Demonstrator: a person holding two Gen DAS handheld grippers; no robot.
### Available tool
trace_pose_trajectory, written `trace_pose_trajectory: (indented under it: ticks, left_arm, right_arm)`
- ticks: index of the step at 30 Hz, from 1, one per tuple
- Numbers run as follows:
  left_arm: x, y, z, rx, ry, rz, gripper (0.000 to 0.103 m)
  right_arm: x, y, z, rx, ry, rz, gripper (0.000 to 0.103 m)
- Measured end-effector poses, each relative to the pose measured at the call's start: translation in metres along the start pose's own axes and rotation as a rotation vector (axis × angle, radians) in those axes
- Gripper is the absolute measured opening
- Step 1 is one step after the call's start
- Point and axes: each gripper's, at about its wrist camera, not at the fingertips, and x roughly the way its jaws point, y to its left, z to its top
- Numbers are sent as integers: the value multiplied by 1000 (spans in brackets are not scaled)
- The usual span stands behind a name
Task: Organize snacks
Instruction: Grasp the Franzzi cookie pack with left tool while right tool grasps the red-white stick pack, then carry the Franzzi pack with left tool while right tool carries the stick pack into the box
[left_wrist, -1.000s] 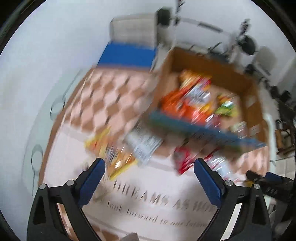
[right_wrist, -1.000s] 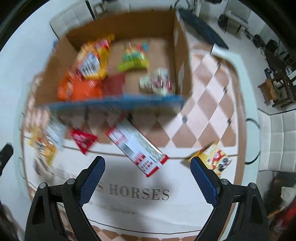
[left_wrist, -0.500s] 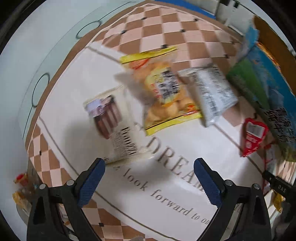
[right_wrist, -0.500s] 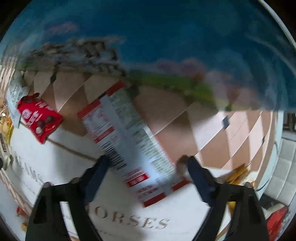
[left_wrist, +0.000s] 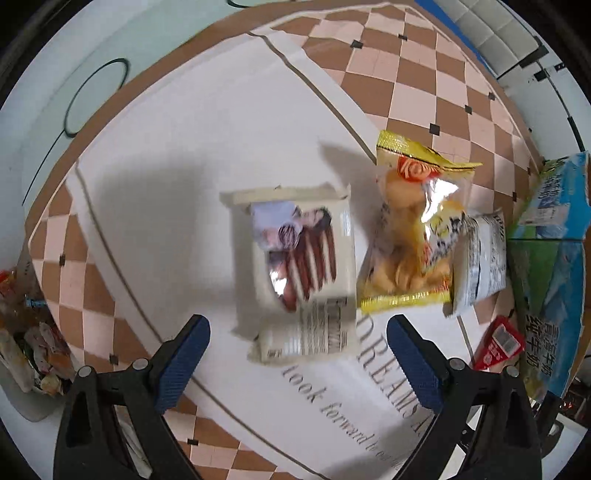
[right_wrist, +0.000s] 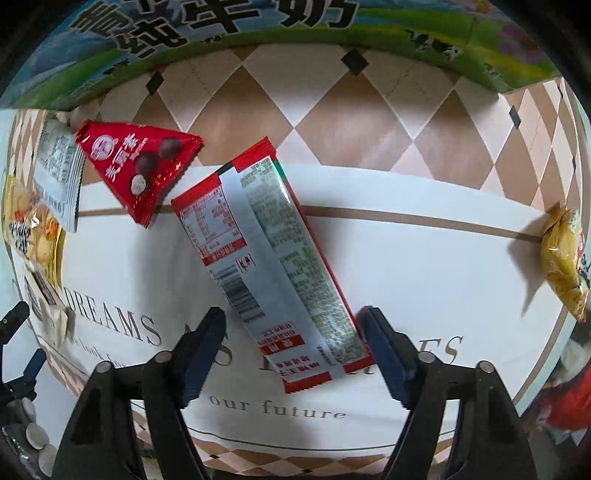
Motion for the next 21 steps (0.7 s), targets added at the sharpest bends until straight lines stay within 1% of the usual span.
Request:
trace_pose_trajectory:
  ticks: [4, 6, 7, 8, 9, 10, 11, 13, 16, 18, 21]
  left_arm:
    - [17, -8, 22, 31, 30, 28, 98]
    - [23, -9, 28, 48, 30, 44, 98]
    - [24, -9, 31, 58, 18, 43, 91]
    - [25, -9, 34, 72, 6, 52, 74]
    - [26, -10, 35, 90, 1, 64, 64]
    - [27, -12, 34, 109, 3, 60, 60]
    - [26, -17, 38, 124, -3, 67, 60]
    - [26, -25, 31, 185, -20, 87, 60]
    - [25, -41, 3, 287, -33, 116, 59]
    - [25, -52, -23, 370, -33, 129, 59]
    - [27, -73, -67, 501, -17, 129, 59]
  right_arm:
    - [-4, 5, 13, 13, 11, -12, 83]
    - [-5, 7, 17, 13, 7, -20, 82]
    - [-8, 10, 23, 6, 0, -32, 80]
    - [-8, 13, 23, -7, -8, -44, 78]
    - [-10, 16, 22, -22, -24, -66, 73]
    - [-12, 19, 22, -33, -36, -77, 70]
    - [-12, 22, 19, -48, -48, -88, 69]
    - [-14, 22, 16, -68, -65, -93, 65]
    - [-14, 15, 9, -71, -64, -77, 63]
    - [-13, 5, 2, -45, -49, -50, 62]
    - [-12, -23, -7, 46, -7, 27, 61]
